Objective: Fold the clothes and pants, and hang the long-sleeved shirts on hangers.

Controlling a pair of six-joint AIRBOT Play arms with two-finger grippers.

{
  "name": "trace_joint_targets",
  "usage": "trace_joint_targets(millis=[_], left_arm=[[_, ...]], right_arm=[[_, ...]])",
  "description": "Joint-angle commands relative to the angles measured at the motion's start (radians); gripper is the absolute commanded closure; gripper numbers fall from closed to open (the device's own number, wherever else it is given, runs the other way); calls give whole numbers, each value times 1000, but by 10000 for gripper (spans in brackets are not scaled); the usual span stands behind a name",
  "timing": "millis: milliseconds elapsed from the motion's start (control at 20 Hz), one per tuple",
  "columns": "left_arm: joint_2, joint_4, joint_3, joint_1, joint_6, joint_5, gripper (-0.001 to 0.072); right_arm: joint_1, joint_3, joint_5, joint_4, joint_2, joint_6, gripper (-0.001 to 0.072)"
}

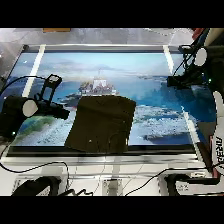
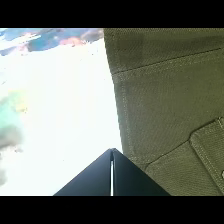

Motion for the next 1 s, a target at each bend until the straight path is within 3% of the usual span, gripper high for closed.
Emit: trace_joint_targets(millis=[0,350,450,550,750,950], left_arm=[[1,0,1,0,0,0,680],[1,0,1,0,0,0,680],[1,0,1,0,0,0,680],[0,0,1,0,0,2,680],[0,0,1,0,0,0,680],[0,0,1,0,0,0,680]], right_arm=[[0,0,0,0,-1,0,673],[0,1,-17,24,0,0,674],[0,0,-110,106,-1,-110,674],[-1,0,-106,235,0,-256,674],[-4,-66,-37,468,30,-325,673],[-4,-329,-29,533,164,-373,673]])
